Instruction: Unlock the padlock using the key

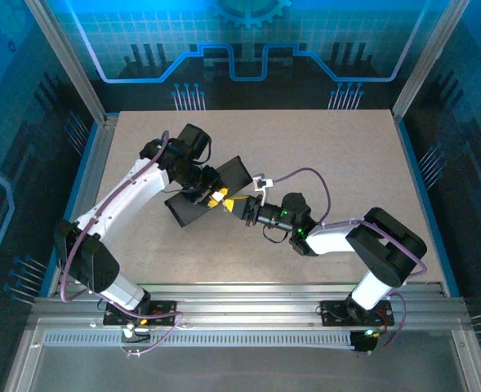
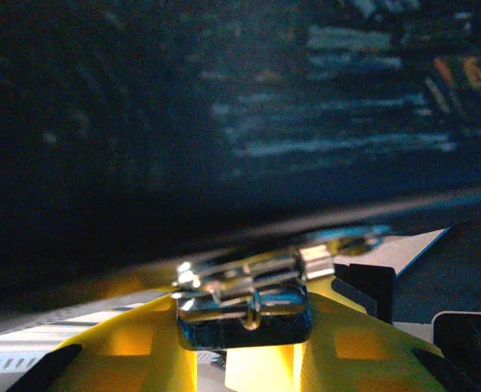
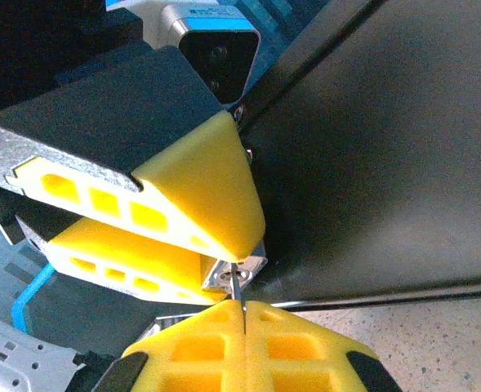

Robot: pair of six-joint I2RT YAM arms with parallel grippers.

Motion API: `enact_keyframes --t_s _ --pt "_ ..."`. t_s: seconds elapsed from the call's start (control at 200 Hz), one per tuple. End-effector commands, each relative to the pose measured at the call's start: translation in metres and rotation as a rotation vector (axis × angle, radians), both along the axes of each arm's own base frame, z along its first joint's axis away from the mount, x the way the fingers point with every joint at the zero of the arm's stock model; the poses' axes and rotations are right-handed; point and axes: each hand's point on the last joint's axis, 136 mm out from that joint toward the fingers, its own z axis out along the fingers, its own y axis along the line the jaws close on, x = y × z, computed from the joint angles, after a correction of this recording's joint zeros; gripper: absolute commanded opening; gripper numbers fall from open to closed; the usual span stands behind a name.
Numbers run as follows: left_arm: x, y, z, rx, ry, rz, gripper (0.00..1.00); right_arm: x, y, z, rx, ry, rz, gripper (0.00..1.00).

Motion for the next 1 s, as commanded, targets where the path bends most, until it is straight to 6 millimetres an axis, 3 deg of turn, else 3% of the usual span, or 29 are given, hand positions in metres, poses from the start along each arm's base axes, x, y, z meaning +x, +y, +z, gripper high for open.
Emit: enact_keyframes --t_s 0.0,0.56,0.995 --pt "-0.020 -0.021 0.021 -0.107 0.028 -0.104 0.00 0.018 0.001 0.032 0.050 -0.083 -0.089 0.00" --pt "-0.021 -0.026 0.021 -0.138 0.029 -0.083 0.00 0.028 0.014 0.057 0.061 -0.117 -0.089 0.00" --pt "-0.015 -0.021 0.019 -0.190 0.076 0.089 0.00 0.036 0.028 0.037 -0.022 -0.003 -0.058 0.05"
